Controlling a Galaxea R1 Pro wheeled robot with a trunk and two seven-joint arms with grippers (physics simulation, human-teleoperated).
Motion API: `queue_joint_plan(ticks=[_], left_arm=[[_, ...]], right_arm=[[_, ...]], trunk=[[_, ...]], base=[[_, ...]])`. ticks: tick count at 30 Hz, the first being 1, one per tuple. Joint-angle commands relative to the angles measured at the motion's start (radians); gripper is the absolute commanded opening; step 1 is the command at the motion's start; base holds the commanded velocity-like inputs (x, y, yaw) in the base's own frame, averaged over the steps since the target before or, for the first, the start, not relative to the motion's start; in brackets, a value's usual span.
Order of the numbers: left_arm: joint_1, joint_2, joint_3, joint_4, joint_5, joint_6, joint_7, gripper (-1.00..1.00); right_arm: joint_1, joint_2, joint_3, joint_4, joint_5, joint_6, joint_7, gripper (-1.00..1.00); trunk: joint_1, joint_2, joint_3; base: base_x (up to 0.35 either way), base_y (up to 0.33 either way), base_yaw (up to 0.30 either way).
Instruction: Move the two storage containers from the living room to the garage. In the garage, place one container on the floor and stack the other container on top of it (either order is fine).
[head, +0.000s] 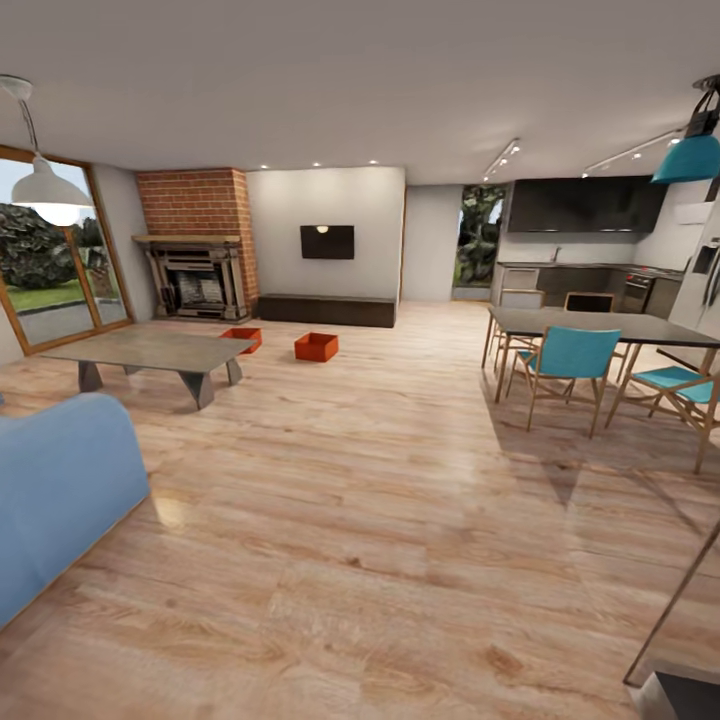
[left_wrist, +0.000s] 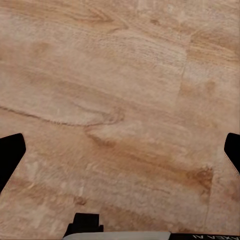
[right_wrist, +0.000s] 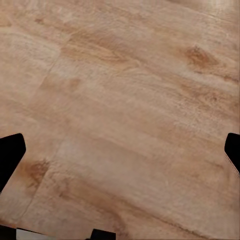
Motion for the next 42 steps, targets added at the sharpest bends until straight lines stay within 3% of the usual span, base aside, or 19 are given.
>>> queue_joint_plan(ticks=[1, 28, 42], left_arm=[[-0.001, -0.001, 0.009, 0.001, -0.001, -0.002, -0.008, 1.0], [-0.001, 0.0, 0.008, 0.001, -0.001, -0.002, -0.007, 1.0], [-0.001, 0.0, 0.008, 0.001, -0.001, -0.002, -0.007, 1.0]], right_arm=[[0.0, 0.0, -0.007, -0.002, 0.009, -0.001, 0.004, 1.0], [0.0, 0.0, -0.007, -0.002, 0.009, -0.001, 0.004, 1.0], [0.0, 0.0, -0.007, -0.002, 0.009, -0.001, 0.004, 1.0]], trunk=[[0.001, 0.0, -0.001], [0.001, 0.0, -0.001], [0.001, 0.0, -0.001]], base=[[0.326, 0.0, -0.001], [0.326, 0.0, -0.004], [0.326, 0.0, -0.237]])
